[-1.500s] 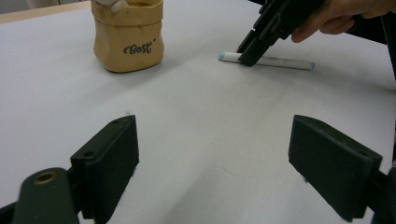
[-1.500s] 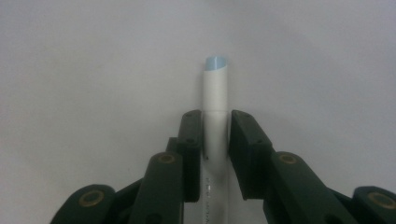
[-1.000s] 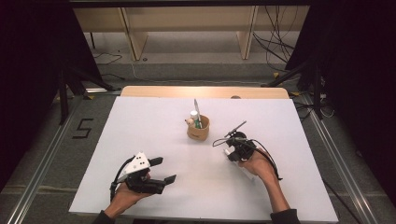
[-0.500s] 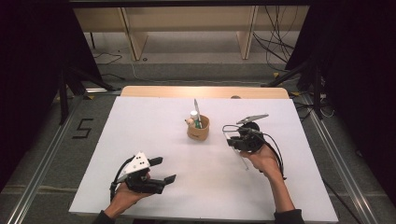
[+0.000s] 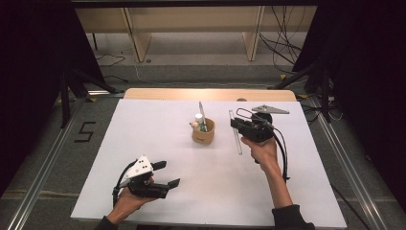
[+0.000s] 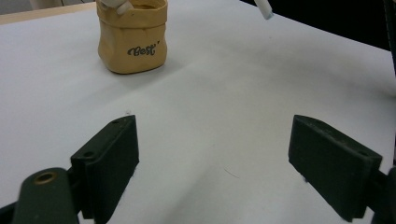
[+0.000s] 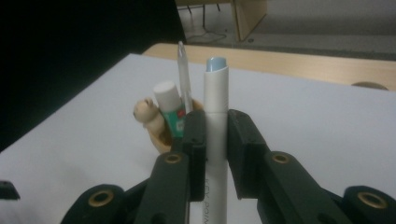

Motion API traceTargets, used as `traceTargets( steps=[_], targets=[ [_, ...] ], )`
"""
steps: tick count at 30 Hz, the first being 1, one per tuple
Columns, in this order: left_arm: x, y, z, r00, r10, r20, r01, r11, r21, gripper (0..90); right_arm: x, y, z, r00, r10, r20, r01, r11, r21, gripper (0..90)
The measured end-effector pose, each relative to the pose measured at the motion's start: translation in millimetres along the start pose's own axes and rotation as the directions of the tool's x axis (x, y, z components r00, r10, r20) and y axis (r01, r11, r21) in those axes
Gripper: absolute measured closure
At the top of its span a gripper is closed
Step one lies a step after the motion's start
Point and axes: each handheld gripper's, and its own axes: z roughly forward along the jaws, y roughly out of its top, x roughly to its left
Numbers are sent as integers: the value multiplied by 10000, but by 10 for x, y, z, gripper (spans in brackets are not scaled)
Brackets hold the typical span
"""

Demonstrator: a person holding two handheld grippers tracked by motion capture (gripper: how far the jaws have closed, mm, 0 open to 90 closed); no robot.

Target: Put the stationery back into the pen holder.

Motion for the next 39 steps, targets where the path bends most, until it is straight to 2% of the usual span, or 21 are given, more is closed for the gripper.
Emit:
traceTargets(
  steps=[8,12,21,28,39],
  targets=[
    [-4,2,-6,10000,4,14,-4,10000,-42,158,161,227,230,9998,-79,-198,66,9980,-632,787],
    [-1,3,-9,10000,11,-7,-11,10000,-70,158,228,311,370,9994,-69,-330,44,9971,-757,788],
    [-2,5,-12,10000,-31,27,31,9999,-122,158,317,463,658,9996,8,-267,-37,9938,-1107,787],
    [1,7,-15,10000,32,36,-32,9999,-96,158,358,508,827,9998,115,-165,-134,9921,-1249,787],
    [-4,8,-15,10000,21,62,-20,9999,-127,158,351,497,948,9999,154,70,-143,9910,-1331,787]
  ],
)
